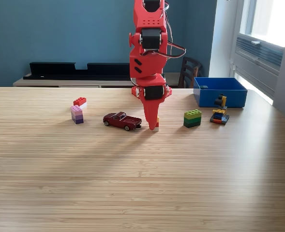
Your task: Grasp a lego block and put it in the bin.
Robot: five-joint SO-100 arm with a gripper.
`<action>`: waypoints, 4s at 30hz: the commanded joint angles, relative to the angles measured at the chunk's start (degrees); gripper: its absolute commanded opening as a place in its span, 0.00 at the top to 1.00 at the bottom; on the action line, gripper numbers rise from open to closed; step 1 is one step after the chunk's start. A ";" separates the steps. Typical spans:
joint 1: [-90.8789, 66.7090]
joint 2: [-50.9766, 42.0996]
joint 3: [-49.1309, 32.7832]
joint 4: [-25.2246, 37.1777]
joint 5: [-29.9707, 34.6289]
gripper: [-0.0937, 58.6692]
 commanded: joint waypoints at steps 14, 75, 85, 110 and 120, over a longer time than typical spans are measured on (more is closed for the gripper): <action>0.53 0.97 -2.37 -5.36 2.64 1.00; -80.33 2.46 -28.30 31.99 5.10 1.00; -81.74 0.18 -29.27 32.87 1.67 0.70; -33.93 0.79 -35.33 32.78 9.84 1.00; -15.03 0.79 -39.11 32.70 6.86 1.00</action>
